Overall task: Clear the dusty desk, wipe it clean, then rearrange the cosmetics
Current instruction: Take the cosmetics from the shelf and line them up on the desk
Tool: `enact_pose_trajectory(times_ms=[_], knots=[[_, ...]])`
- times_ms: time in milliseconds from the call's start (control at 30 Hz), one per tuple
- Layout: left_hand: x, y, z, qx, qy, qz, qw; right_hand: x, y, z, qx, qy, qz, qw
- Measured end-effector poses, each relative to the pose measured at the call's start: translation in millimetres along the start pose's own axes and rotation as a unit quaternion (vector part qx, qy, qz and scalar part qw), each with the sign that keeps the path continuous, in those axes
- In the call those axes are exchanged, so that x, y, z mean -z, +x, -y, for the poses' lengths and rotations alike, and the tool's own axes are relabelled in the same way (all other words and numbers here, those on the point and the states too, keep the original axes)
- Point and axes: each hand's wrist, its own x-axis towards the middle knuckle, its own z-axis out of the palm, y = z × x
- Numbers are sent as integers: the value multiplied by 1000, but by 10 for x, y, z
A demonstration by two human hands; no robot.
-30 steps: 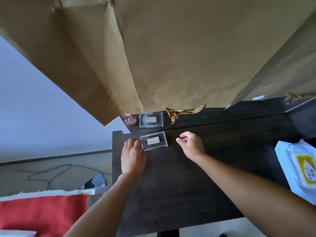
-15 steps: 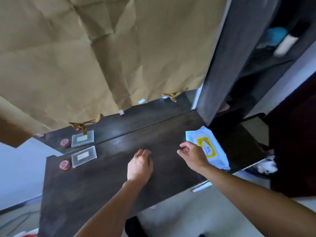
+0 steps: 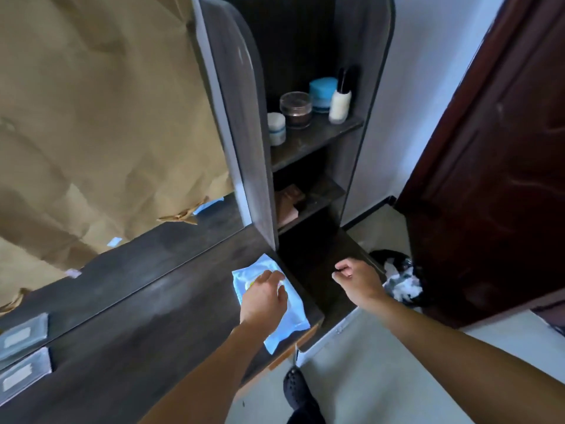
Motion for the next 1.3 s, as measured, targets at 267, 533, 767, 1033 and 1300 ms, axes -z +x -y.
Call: enact_pose_trajectory(times_ms=[267, 533, 767, 1033, 1300], knots=[[-226, 840, -257, 11, -62, -31, 997, 334, 910, 55, 19, -40, 24, 999], [-253, 1135, -292, 59, -54, -25, 996, 290, 1689, 538, 145, -120, 39, 981], [-363, 1117, -286, 90, -22, -62, 994, -37, 2290, 927, 313, -283, 85, 903], [-622, 1358, -613, 110, 74, -114, 985, -30, 2794, 780, 433, -321, 151, 829], [-850, 1918, -750, 220, 137, -86, 962, 407, 2917, 352, 421, -299, 174, 838]])
